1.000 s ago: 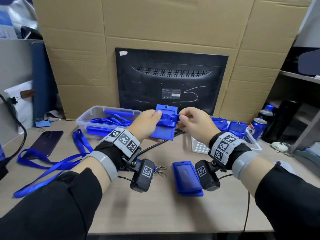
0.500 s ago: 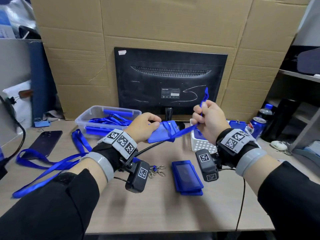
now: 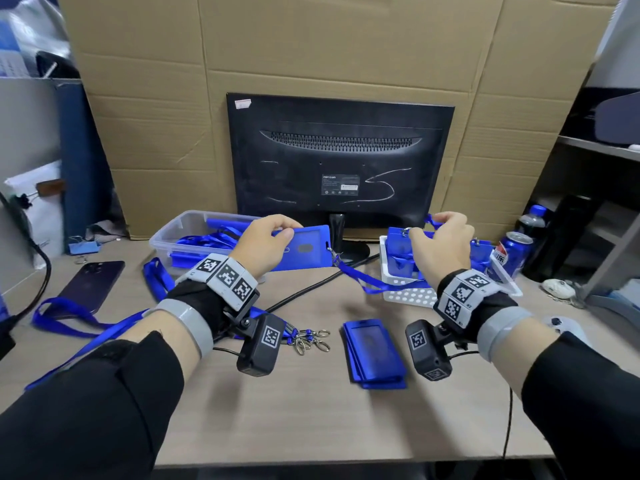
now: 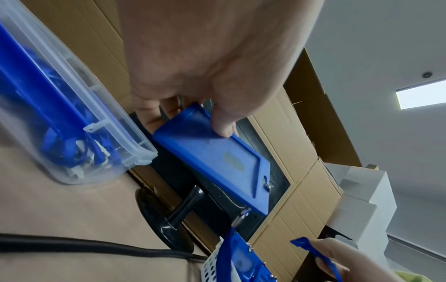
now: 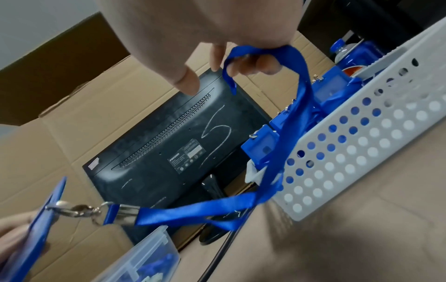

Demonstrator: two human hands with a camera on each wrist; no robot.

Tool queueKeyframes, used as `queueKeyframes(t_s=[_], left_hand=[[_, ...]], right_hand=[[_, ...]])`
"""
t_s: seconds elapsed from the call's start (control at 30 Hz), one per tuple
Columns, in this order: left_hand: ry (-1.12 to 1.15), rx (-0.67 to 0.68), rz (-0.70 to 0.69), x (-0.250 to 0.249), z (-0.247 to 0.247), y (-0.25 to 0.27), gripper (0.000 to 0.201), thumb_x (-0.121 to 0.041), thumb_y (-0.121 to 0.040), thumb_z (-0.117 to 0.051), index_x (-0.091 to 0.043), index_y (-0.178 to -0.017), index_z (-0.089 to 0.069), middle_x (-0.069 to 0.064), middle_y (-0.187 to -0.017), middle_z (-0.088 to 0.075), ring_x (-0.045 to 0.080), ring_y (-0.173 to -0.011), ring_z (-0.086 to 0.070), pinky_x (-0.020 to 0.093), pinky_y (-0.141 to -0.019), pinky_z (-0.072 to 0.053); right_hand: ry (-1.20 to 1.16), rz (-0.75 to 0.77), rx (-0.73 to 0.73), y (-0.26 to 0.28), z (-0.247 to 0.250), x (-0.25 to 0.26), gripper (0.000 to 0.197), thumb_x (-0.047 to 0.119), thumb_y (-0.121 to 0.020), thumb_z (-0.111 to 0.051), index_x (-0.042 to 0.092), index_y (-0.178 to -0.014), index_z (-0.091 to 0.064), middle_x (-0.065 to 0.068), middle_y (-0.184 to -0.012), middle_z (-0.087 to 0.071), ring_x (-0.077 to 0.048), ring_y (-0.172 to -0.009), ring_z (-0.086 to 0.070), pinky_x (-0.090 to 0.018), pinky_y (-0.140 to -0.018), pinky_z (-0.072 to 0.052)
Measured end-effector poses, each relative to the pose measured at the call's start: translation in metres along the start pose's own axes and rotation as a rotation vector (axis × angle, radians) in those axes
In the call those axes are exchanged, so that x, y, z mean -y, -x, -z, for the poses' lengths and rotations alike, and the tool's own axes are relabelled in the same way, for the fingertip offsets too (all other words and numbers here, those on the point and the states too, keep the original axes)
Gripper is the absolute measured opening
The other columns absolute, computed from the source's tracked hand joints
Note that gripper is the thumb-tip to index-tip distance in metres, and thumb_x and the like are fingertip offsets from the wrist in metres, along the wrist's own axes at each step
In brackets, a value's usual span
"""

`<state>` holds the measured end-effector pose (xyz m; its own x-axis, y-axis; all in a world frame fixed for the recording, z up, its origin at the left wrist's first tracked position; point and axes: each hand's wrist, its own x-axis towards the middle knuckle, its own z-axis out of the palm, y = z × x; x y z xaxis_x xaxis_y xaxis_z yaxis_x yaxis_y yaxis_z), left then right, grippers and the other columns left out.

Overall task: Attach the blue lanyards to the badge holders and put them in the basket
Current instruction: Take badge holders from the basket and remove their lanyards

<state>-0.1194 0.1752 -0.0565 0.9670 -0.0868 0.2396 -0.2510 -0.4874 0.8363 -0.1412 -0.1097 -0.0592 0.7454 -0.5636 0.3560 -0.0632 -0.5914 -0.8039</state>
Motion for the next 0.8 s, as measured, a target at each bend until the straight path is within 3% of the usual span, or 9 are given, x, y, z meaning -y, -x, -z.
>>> queueKeyframes(t_s=[0.1, 0.17, 0.23, 0.3, 0.37, 0.47, 0.57, 0.67, 0.8], left_hand=[[0.024, 0.023, -0.035, -0.008, -0.003, 0.002, 0.022, -0.018, -0.109, -0.049, -0.023, -0.11, -0.071, -0.001, -0.102, -0.072, 0.02, -0.094, -0.068, 0.028, -0.077, -0.053], [0.034, 0.03, -0.045, -0.011, -0.006, 0.003, 0.022, -0.019, -0.11, -0.049, -0.022, -0.111, -0.07, 0.003, -0.106, -0.074, 0.022, -0.098, -0.069, 0.035, -0.082, -0.056], [0.055, 0.04, -0.047, -0.014, -0.008, 0.003, 0.022, -0.02, -0.11, -0.049, -0.024, -0.111, -0.07, 0.007, -0.109, -0.074, 0.026, -0.102, -0.07, 0.041, -0.088, -0.058], [0.071, 0.04, -0.049, -0.016, -0.01, 0.003, 0.022, -0.02, -0.11, -0.049, -0.027, -0.108, -0.069, 0.006, -0.109, -0.074, 0.026, -0.103, -0.071, 0.045, -0.091, -0.058], [0.08, 0.038, -0.041, -0.018, -0.011, 0.004, 0.021, -0.02, -0.11, -0.048, -0.028, -0.108, -0.068, 0.003, -0.11, -0.074, 0.023, -0.104, -0.071, 0.043, -0.091, -0.059], [0.073, 0.034, -0.029, -0.018, -0.013, 0.004, 0.02, -0.021, -0.11, -0.049, -0.027, -0.109, -0.067, 0.001, -0.11, -0.073, 0.021, -0.104, -0.07, 0.039, -0.09, -0.058], [0.078, 0.07, -0.028, -0.02, -0.014, 0.004, 0.012, -0.026, -0.105, -0.06, -0.024, -0.112, -0.069, -0.003, -0.109, -0.074, 0.017, -0.105, -0.071, 0.031, -0.087, -0.058], [0.075, 0.096, -0.041, -0.019, -0.018, 0.005, 0.031, -0.043, -0.087, -0.082, -0.025, -0.11, -0.07, -0.007, -0.106, -0.074, 0.009, -0.096, -0.072, 0.021, -0.077, -0.054], [-0.028, -0.031, -0.081, -0.016, -0.025, 0.0, 0.029, -0.046, -0.077, -0.089, -0.031, -0.091, -0.07, 0.002, -0.113, -0.066, 0.012, -0.093, -0.068, 0.023, -0.073, -0.051]], right_hand=[[0.133, 0.135, 0.006, 0.007, -0.006, 0.007, 0.042, 0.029, -0.089, -0.064, 0.018, -0.129, -0.056, -0.012, -0.138, -0.045, -0.037, -0.127, -0.041, -0.043, -0.109, -0.037], [0.126, 0.291, 0.107, 0.007, -0.007, 0.014, 0.026, 0.037, -0.092, -0.059, 0.026, -0.113, -0.069, -0.003, -0.128, -0.063, -0.028, -0.124, -0.051, -0.036, -0.105, -0.039], [-0.066, 0.325, 0.433, 0.016, -0.005, 0.026, 0.022, 0.036, -0.101, -0.058, 0.024, -0.104, -0.076, 0.006, -0.112, -0.076, -0.014, -0.115, -0.065, -0.029, -0.098, -0.046], [-0.187, 0.31, 0.735, 0.027, -0.004, 0.033, 0.027, 0.04, -0.105, -0.059, 0.022, -0.112, -0.077, 0.009, -0.112, -0.079, -0.004, -0.113, -0.069, -0.025, -0.101, -0.049], [-0.204, 0.312, 0.854, 0.032, -0.008, 0.03, 0.027, 0.042, -0.103, -0.064, 0.022, -0.116, -0.076, 0.007, -0.113, -0.079, -0.009, -0.113, -0.072, -0.032, -0.106, -0.052], [-0.178, 0.343, 0.872, 0.031, -0.012, 0.023, 0.016, 0.028, -0.1, -0.071, 0.02, -0.113, -0.077, 0.0, -0.105, -0.081, -0.017, -0.104, -0.076, -0.041, -0.107, -0.054], [-0.198, 0.366, 0.833, 0.029, -0.011, 0.019, 0.013, 0.018, -0.1, -0.071, 0.018, -0.11, -0.079, -0.003, -0.098, -0.082, -0.019, -0.097, -0.078, -0.042, -0.104, -0.057], [-0.182, 0.384, 0.784, 0.028, -0.008, 0.02, 0.011, 0.018, -0.098, -0.074, 0.021, -0.107, -0.08, 0.003, -0.093, -0.082, -0.014, -0.092, -0.078, -0.037, -0.096, -0.06], [-0.133, 0.389, 0.74, 0.026, -0.004, 0.021, 0.011, 0.023, -0.099, -0.073, 0.028, -0.105, -0.08, 0.006, -0.075, -0.077, -0.005, -0.073, -0.071, -0.024, -0.079, -0.058]])
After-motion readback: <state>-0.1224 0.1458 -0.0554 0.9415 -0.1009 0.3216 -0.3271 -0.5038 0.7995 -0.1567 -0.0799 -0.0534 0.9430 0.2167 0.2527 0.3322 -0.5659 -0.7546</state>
